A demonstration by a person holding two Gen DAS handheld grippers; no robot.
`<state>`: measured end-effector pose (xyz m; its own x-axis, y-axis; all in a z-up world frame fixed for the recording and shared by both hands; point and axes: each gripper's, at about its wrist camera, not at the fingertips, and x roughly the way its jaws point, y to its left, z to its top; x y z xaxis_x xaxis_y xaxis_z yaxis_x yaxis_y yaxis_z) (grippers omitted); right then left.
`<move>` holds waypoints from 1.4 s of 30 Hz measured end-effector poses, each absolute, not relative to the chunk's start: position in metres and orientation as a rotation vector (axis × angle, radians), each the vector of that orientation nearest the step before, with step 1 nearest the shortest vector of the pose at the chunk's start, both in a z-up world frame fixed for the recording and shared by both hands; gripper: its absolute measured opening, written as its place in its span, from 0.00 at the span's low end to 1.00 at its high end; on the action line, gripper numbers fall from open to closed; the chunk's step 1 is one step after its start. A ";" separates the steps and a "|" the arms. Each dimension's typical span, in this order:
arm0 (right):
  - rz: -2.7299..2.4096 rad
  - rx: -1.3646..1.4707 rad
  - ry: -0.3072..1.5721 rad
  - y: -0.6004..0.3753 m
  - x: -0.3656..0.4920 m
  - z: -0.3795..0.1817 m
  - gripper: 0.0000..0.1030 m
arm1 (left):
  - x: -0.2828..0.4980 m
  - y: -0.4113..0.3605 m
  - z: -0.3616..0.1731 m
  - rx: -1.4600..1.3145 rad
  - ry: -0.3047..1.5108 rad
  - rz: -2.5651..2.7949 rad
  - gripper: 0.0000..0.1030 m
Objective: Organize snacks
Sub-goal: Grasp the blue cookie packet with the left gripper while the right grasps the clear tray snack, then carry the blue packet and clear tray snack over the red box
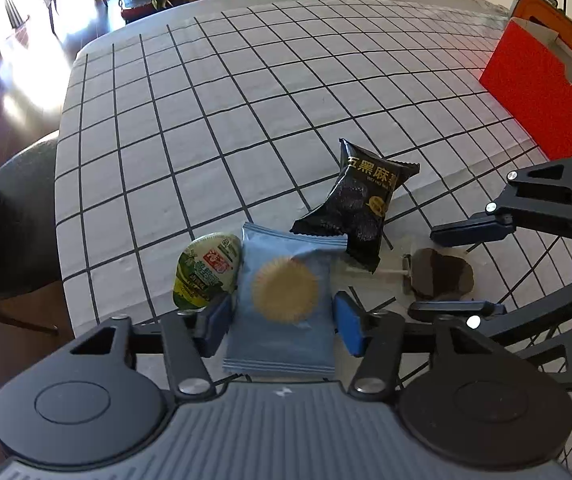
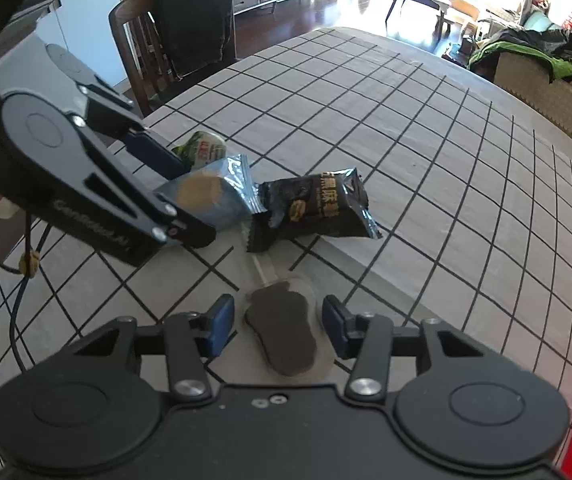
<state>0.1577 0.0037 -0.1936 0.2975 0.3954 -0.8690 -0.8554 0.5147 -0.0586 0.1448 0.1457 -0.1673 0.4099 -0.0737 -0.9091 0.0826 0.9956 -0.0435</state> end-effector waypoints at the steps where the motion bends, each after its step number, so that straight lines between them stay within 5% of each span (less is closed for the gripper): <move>1: 0.894 -0.588 0.926 0.003 0.158 -0.193 0.41 | 0.144 0.145 -0.167 0.013 1.144 -0.095 0.48; 28: 0.768 -0.319 1.003 -0.098 0.126 -0.166 0.39 | 0.085 0.112 -0.159 -0.172 1.161 -0.017 0.43; 42: 0.659 -0.156 0.909 -0.188 0.142 -0.115 0.39 | 0.093 0.049 -0.112 -0.223 1.078 -0.014 0.43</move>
